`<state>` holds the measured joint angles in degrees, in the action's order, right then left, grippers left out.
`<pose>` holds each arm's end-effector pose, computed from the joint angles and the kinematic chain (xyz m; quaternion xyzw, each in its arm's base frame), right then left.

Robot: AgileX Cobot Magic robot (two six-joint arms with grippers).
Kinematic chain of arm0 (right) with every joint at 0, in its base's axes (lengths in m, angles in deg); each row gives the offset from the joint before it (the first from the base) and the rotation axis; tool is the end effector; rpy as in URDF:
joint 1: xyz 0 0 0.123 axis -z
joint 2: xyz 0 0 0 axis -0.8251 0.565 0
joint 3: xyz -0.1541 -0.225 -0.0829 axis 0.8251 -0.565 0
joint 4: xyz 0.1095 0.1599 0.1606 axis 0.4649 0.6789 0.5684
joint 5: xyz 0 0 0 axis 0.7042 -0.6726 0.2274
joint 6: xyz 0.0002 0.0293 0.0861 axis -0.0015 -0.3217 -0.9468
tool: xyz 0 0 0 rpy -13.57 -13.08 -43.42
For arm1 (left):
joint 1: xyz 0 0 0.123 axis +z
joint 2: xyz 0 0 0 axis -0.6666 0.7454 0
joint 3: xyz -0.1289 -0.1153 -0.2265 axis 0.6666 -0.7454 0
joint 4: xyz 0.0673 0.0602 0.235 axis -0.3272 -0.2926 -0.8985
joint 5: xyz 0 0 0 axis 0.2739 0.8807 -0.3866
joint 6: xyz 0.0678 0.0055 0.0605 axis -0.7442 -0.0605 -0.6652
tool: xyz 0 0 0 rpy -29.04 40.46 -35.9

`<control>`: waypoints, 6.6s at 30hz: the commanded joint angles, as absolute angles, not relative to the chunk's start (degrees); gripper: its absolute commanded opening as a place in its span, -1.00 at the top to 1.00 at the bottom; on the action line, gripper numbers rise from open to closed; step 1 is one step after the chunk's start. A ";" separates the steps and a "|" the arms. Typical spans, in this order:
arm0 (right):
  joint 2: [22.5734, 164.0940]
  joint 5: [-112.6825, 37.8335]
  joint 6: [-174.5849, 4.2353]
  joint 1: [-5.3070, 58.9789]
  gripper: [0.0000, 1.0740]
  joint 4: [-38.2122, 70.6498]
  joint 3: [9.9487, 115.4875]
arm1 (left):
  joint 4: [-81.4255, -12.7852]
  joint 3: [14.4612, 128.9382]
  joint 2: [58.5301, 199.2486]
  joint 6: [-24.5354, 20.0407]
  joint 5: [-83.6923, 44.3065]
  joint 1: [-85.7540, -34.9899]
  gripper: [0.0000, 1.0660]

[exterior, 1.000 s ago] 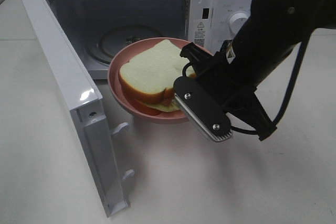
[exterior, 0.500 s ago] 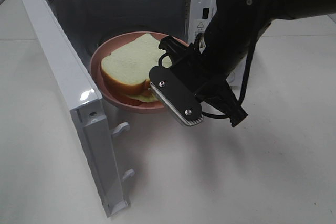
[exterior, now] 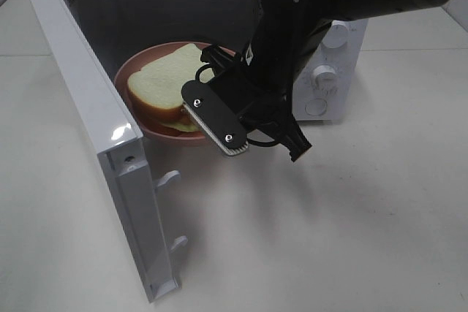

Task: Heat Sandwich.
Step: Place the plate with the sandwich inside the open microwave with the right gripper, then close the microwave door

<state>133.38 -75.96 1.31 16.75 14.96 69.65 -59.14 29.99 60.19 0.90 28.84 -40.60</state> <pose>0.3092 0.2478 0.1935 -0.8858 0.4071 -0.1043 0.1968 -0.0044 -0.0036 0.2784 -0.0036 0.8473 -0.0139 0.5309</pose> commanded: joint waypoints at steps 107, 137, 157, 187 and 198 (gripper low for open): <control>144.67 -74.64 -26.48 19.44 -0.42 10.32 89.02 | -58.97 29.87 58.59 0.79 28.49 -40.43 -0.90; 121.29 -73.03 -34.38 19.44 -0.42 10.09 61.86 | -58.97 29.87 58.59 0.79 28.49 -40.43 -0.90; 102.79 -79.39 -55.64 19.44 -0.42 8.54 47.82 | -58.97 29.87 58.59 0.79 28.49 -40.43 -0.90; 79.53 -106.78 -87.38 19.62 -0.42 7.17 43.12 | -58.97 29.87 58.59 0.79 28.49 -40.43 -0.90; 68.01 -105.81 -87.78 30.90 -0.42 7.40 35.16 | -58.97 29.87 58.59 0.79 28.49 -40.43 -0.90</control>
<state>68.41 -106.21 -87.21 30.22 7.51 35.56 -59.14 29.99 60.19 0.90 28.84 -40.60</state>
